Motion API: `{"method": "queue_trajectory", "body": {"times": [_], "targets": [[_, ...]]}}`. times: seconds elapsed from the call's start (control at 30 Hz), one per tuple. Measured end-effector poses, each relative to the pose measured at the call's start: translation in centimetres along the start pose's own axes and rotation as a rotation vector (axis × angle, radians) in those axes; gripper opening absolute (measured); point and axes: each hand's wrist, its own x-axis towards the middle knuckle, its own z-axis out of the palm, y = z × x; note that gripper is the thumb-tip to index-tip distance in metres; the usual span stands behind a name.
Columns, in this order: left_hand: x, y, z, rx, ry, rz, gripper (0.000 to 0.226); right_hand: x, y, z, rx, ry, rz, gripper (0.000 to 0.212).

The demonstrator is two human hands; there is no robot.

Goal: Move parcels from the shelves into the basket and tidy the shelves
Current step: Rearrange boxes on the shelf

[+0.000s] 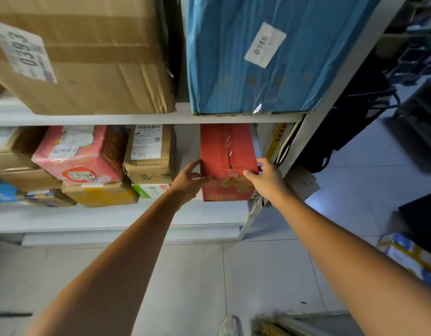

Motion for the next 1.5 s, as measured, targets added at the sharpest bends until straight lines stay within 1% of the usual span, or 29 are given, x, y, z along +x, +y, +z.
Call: {"method": "queue_trajectory", "body": {"times": [0.1, 0.17, 0.3, 0.4, 0.5, 0.6, 0.67, 0.73, 0.83, 0.93, 1.07, 1.2, 1.27, 1.37, 1.5], "targets": [[-2.3, -0.4, -1.9, 0.249, 0.011, 0.012, 0.058, -1.2, -1.4, -1.1, -0.219, -0.036, -0.063, 0.058], [-4.3, -1.0, -3.6, 0.403, 0.05, 0.036, 0.054, -2.5, -2.6, -1.5, -0.325, -0.057, -0.094, 0.056], [-8.0, -1.9, -7.5, 0.566, 0.106, 0.063, 0.047, -5.7, -5.3, -1.1, -0.46, -0.096, -0.143, 0.048], [-10.4, -2.7, -10.5, 0.626, 0.145, 0.08, 0.045, -8.1, -7.3, 0.4, -0.49, -0.148, -0.165, 0.043], [-12.2, -3.3, -13.3, 0.66, 0.194, 0.109, 0.043, -10.0, -9.2, 2.4, -0.482, -0.177, -0.167, 0.042], [-13.3, -3.5, -15.4, 0.703, 0.224, 0.161, 0.032, -10.9, -10.7, 4.8, -0.478, -0.19, -0.174, 0.036], [-13.8, -3.4, -16.2, 0.732, 0.258, 0.179, 0.026, -10.9, -11.5, 6.3, -0.452, -0.207, -0.181, 0.039], [-13.8, -3.5, -16.6, 0.737, 0.274, 0.171, 0.026, -10.4, -12.2, 7.6, -0.41, -0.233, -0.185, 0.048], [-12.9, -3.5, -16.6, 0.702, 0.285, 0.15, 0.027, -8.8, -13.0, 9.2, -0.322, -0.236, -0.177, 0.053], [-10.8, -3.6, -16.2, 0.59, 0.325, 0.126, 0.032, -6.2, -13.5, 10.7, -0.241, -0.224, -0.163, 0.053], [-7.9, -3.7, -14.8, 0.43, 0.394, 0.145, 0.05, -2.5, -14.1, 12.5, -0.06, -0.256, -0.103, 0.058], [-5.9, -3.9, -13.5, 0.252, 0.43, 0.102, 0.068, 0.6, -13.8, 14.0, 0.001, -0.328, -0.043, 0.068], [-5.1, -3.7, -13.2, 0.189, 0.443, 0.075, 0.068, 1.7, -13.7, 14.7, 0.038, -0.365, -0.004, 0.074], [-4.3, -3.3, -12.8, 0.078, 0.441, 0.045, 0.061, 2.5, -13.7, 15.5, 0.127, -0.403, 0.05, 0.075], [-4.1, -3.3, -12.3, -0.016, 0.431, 0.028, 0.06, 2.5, -12.9, 16.2, 0.229, -0.404, 0.071, 0.085]]}}
